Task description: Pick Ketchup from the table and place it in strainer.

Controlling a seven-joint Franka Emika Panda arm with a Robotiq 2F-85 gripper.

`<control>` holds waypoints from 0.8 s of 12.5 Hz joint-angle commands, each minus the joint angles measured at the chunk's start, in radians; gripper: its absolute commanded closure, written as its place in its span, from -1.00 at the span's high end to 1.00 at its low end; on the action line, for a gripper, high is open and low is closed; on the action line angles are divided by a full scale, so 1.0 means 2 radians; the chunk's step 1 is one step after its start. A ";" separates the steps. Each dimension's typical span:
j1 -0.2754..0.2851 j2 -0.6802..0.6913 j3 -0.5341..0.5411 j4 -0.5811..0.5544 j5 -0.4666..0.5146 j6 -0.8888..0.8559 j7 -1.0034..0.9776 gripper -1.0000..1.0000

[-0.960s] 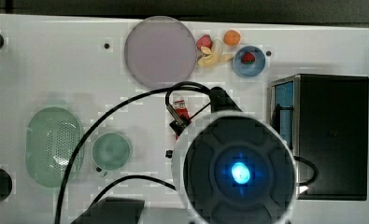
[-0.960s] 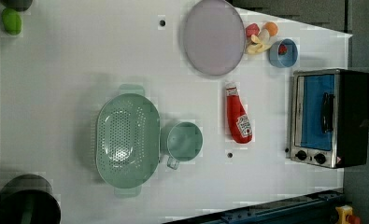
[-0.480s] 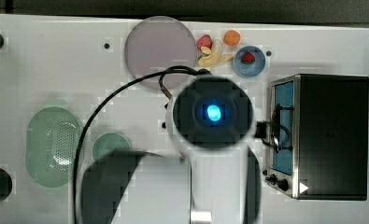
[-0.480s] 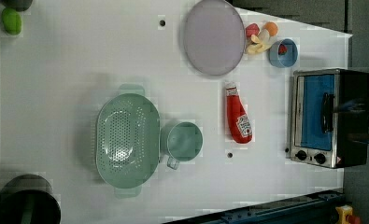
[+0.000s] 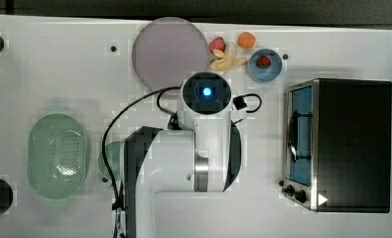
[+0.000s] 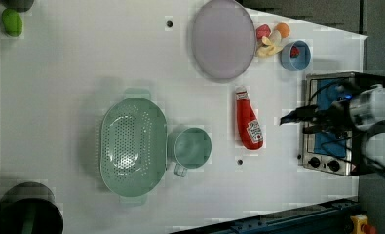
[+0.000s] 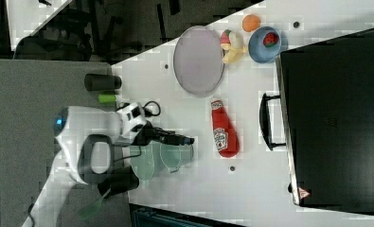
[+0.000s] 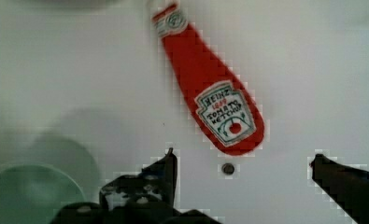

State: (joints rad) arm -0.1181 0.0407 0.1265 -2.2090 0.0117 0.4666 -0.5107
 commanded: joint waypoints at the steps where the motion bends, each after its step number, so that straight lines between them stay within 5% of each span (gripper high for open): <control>1: -0.005 -0.010 -0.003 -0.014 0.001 0.072 -0.196 1.00; 10: -0.005 0.075 -0.007 -0.100 0.000 0.245 -0.241 1.00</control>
State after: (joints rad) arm -0.1241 0.1482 0.1209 -2.3750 0.0063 0.9326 -0.9429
